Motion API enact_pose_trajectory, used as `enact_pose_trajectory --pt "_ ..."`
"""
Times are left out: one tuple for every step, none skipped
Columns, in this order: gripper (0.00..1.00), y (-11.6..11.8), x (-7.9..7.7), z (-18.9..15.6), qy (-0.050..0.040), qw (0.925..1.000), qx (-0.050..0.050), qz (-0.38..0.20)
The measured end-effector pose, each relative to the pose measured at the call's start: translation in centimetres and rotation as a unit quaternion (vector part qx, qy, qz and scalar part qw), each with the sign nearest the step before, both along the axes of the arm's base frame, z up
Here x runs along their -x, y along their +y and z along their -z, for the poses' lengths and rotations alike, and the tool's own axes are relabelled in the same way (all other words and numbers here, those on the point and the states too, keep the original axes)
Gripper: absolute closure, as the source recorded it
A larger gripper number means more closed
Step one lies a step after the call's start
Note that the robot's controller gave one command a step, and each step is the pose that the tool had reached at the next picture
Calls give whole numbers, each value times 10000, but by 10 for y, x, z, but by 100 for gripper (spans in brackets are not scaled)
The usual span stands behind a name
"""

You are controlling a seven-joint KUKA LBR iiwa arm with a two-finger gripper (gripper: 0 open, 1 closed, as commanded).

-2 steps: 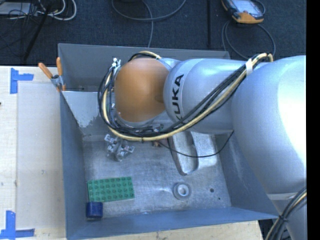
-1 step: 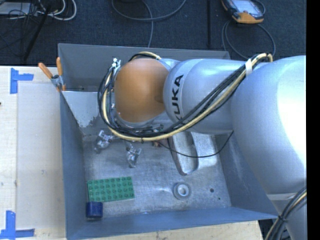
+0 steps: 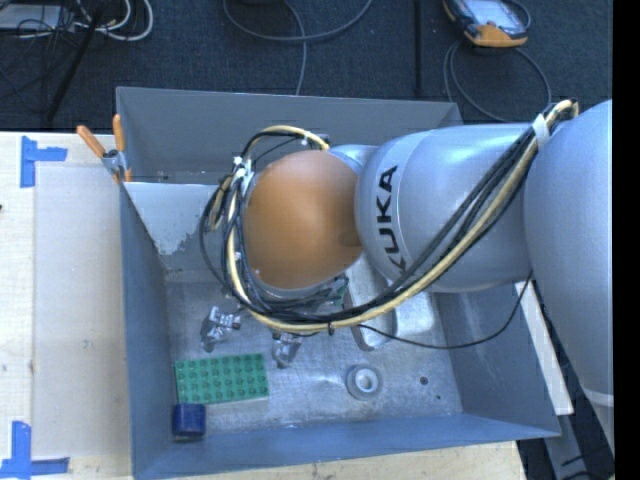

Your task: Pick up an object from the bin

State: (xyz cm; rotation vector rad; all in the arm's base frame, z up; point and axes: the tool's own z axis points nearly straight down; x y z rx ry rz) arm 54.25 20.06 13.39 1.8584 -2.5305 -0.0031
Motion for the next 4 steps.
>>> enact_pose_trajectory --pt "0 11 2 56 -29 9940 -20 -1093" --pt "100 9 1 55 -17 9941 10 -1082" --pt "100 -28 19 -102 -37 9703 -8 -2419" --pt "100 -35 9 -65 12 9578 -14 -2873"
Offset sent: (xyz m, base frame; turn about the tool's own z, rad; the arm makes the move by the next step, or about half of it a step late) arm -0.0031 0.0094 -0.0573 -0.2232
